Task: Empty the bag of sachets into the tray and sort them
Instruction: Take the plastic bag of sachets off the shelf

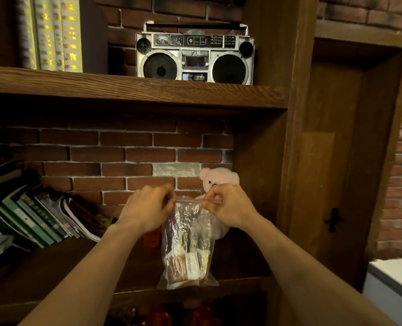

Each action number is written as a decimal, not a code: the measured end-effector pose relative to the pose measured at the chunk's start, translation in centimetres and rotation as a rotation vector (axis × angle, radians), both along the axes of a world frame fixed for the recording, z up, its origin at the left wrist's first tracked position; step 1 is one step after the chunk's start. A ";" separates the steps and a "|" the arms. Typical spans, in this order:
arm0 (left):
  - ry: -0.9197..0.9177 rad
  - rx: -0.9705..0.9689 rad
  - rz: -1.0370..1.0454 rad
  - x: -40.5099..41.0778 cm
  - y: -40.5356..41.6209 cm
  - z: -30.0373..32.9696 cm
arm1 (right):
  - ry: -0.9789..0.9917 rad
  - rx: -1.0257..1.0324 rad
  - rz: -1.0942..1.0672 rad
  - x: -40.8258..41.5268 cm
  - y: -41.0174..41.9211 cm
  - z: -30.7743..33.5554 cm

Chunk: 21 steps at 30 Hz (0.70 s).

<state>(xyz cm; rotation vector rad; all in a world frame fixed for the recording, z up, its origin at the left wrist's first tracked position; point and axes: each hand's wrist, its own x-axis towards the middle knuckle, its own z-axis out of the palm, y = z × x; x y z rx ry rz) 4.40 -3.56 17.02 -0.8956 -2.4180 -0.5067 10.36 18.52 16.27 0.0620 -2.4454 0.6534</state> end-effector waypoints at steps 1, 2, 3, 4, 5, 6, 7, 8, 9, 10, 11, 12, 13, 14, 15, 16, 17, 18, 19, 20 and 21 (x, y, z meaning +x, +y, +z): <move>0.003 0.003 -0.001 -0.1 -0.1 0.0 | 0.000 0.004 -0.006 0.0 -0.1 -0.1; 0.007 0.007 -0.005 -0.2 -0.2 0.0 | 0.002 0.011 -0.011 0.0 -0.3 -0.1; 0.010 0.015 -0.010 -0.4 -0.3 -0.1 | 0.008 0.020 -0.015 0.0 -0.4 0.0; 0.013 0.020 -0.008 -0.7 -0.4 -0.1 | 0.013 0.034 -0.027 0.0 -0.6 0.0; 0.012 0.023 -0.003 -1.0 -0.5 -0.1 | 0.014 0.048 -0.037 -0.1 -0.8 0.0; 0.006 0.022 0.004 -1.3 -0.7 -0.2 | 0.007 0.062 -0.041 -0.1 -1.1 0.0; -0.003 0.020 0.007 -1.7 -0.8 -0.3 | -0.002 0.072 -0.037 -0.2 -1.3 -0.1; -0.006 0.018 0.007 -2.1 -0.9 -0.4 | -0.014 0.080 -0.032 -0.2 -1.5 -0.2; -0.004 0.023 -0.005 -2.4 -0.9 -0.6 | -0.026 0.087 -0.034 -0.1 -1.6 -0.3; 0.003 0.029 -0.026 -2.7 -0.7 -0.9 | -0.038 0.091 -0.047 0.0 -1.6 -0.4; 0.014 0.036 -0.050 -2.9 -0.3 -1.3 | -0.048 0.091 -0.067 0.3 -1.2 -0.5; 0.025 0.043 -0.071 -3.0 0.2 -1.7 | -0.063 0.091 -0.091 0.7 -0.9 -0.6; 0.025 0.048 -0.103 -3.0 0.8 -2.2 | -0.090 0.085 -0.119 1.0 -0.5 -0.8; 0.011 0.053 -0.151 -3.1 1.9 -3.2 | -0.124 0.083 -0.158 1.6 0.1 -1.2; -0.016 0.058 -0.183 -3.0 2.7 -4.0 | -0.151 0.082 -0.174 2.2 0.7 -1.7; -0.055 0.063 -0.211 -2.7 3.5 -4.7 | -0.178 0.075 -0.188 2.9 1.3 -2.3; -0.097 0.071 -0.242 -2.5 4.5 -5.6 | -0.203 0.066 -0.208 3.7 1.8 -3.0; -0.131 0.078 -0.276 -2.2 5.5 -6.4 | -0.226 0.064 -0.235 4.6 2.4 -3.6; -0.169 0.074 -0.307 -1.8 6.3 -7.0 | -0.239 0.060 -0.265 5.4 2.9 -4.0; -0.202 0.068 -0.345 -1.5 7.4 -7.6 | -0.252 0.052 -0.307 6.5 3.5 -4.3; -0.232 0.060 -0.374 -0.9 8.2 -7.8 | -0.255 0.041 -0.341 7.7 3.9 -4.3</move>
